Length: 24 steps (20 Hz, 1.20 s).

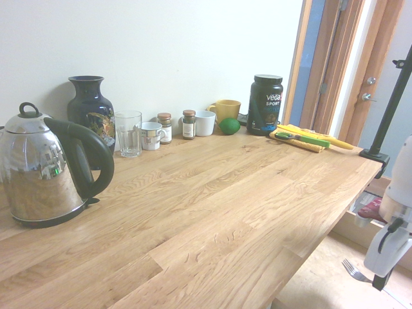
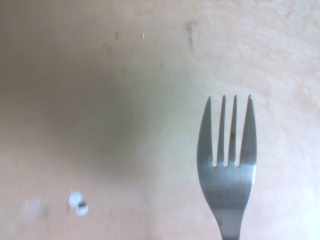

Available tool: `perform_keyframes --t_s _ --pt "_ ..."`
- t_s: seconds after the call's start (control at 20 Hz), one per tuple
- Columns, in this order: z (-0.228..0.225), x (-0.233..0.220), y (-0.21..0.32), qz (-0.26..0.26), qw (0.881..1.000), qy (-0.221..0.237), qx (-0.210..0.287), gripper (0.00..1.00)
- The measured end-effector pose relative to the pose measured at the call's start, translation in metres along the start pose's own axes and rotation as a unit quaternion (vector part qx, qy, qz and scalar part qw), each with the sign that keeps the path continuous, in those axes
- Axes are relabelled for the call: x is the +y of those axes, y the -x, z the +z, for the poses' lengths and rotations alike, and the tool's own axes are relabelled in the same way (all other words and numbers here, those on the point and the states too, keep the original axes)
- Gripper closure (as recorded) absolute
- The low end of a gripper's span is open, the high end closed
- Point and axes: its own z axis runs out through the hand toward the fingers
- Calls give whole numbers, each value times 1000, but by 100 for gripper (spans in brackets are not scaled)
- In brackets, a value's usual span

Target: Put fork in the drawer

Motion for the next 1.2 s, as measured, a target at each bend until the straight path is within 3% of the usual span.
perform_keyframes --t_s 0.5,1.0,1.05,1.2 --pt "30 -21 -22 1 1000 11 -6 100" --pt "31 -22 -22 -1 1000 14 -6 100" --pt "31 -22 -22 -1 1000 14 -5 0" --pt "32 -22 -22 1 1000 14 -7 0"
